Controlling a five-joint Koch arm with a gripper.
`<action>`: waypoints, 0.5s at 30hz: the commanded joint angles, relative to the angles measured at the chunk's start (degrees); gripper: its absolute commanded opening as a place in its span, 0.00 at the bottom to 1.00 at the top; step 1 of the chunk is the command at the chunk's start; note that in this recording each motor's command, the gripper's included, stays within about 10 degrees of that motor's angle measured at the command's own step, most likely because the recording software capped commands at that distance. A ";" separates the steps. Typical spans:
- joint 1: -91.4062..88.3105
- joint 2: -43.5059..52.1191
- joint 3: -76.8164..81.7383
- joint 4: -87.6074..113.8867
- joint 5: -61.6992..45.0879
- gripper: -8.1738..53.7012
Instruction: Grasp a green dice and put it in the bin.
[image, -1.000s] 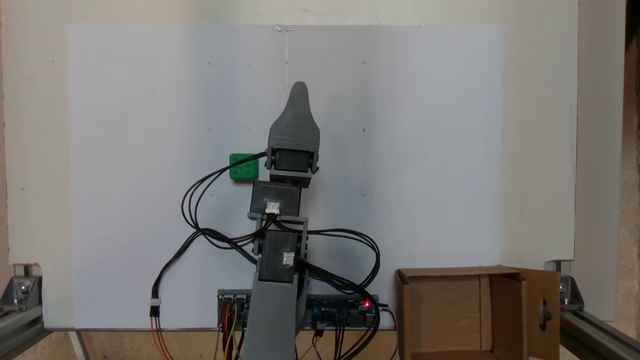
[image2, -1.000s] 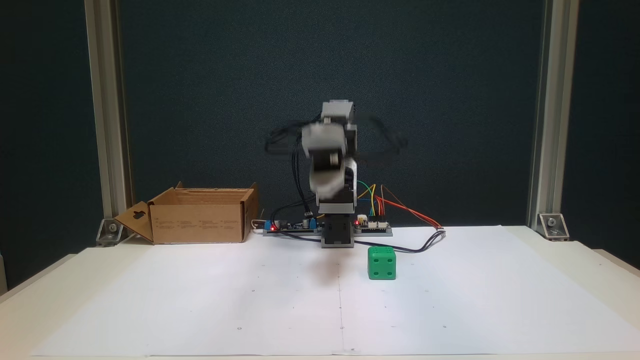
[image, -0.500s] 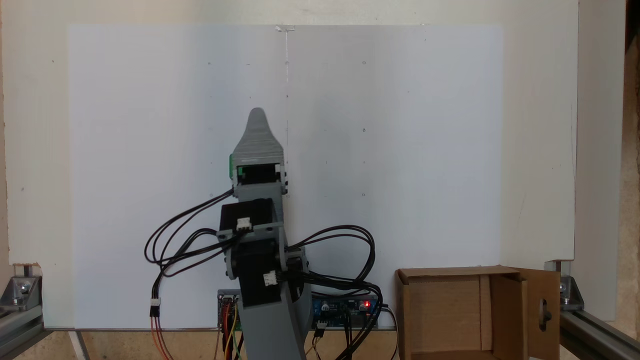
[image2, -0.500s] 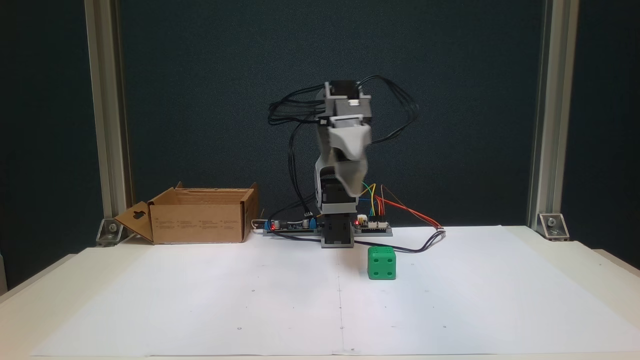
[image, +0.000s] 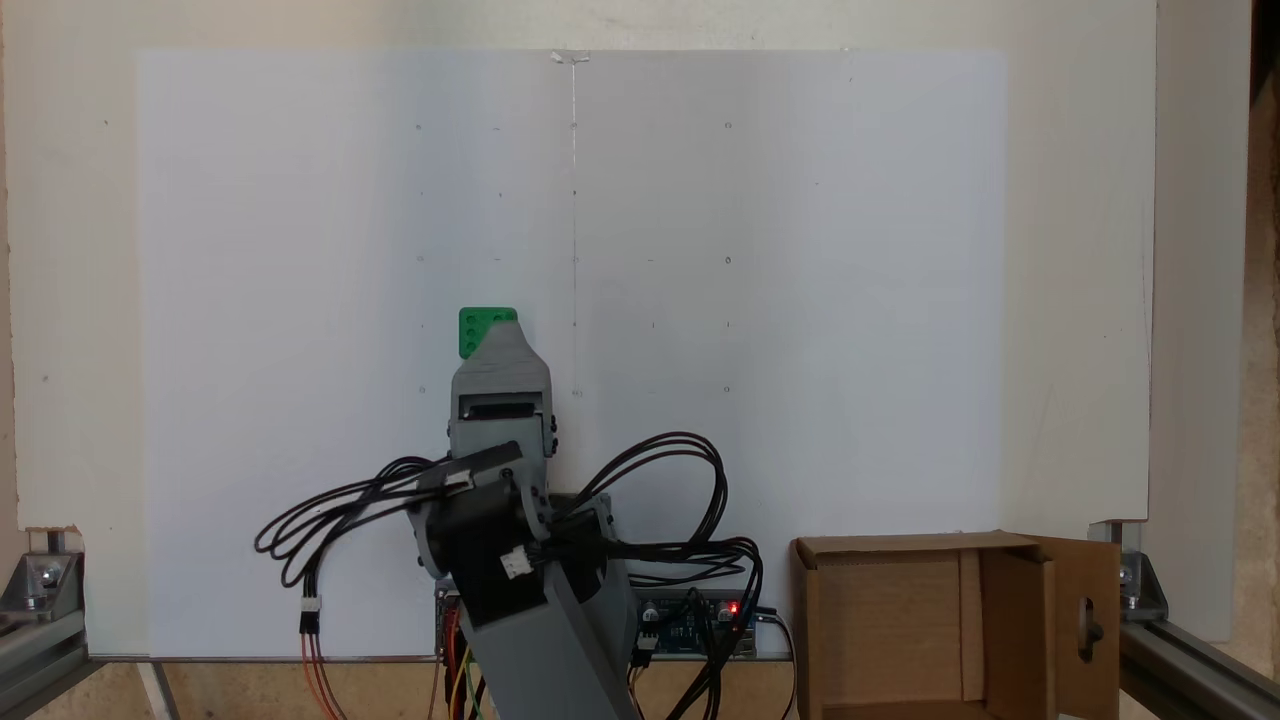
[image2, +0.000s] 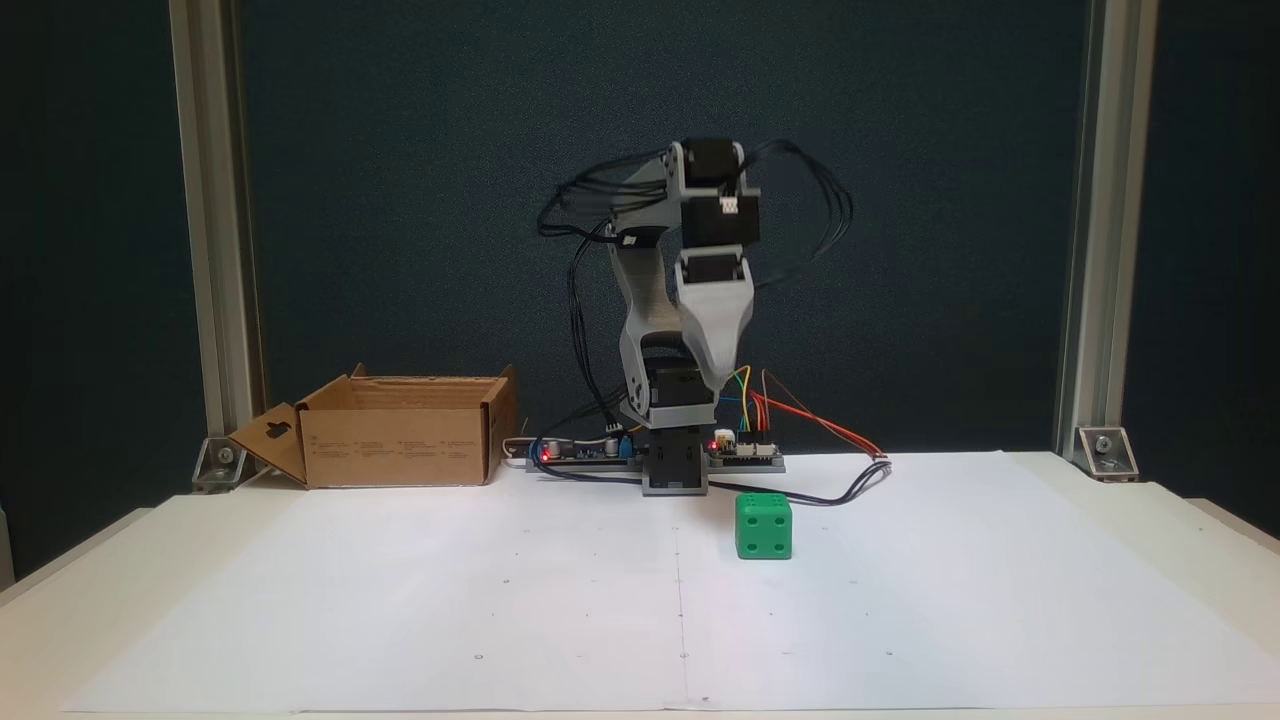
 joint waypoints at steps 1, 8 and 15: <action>-0.26 -1.05 -3.60 0.44 4.92 0.83; -0.26 -4.92 -6.50 -0.26 7.12 0.83; -0.53 -10.11 -7.47 -2.81 8.70 0.83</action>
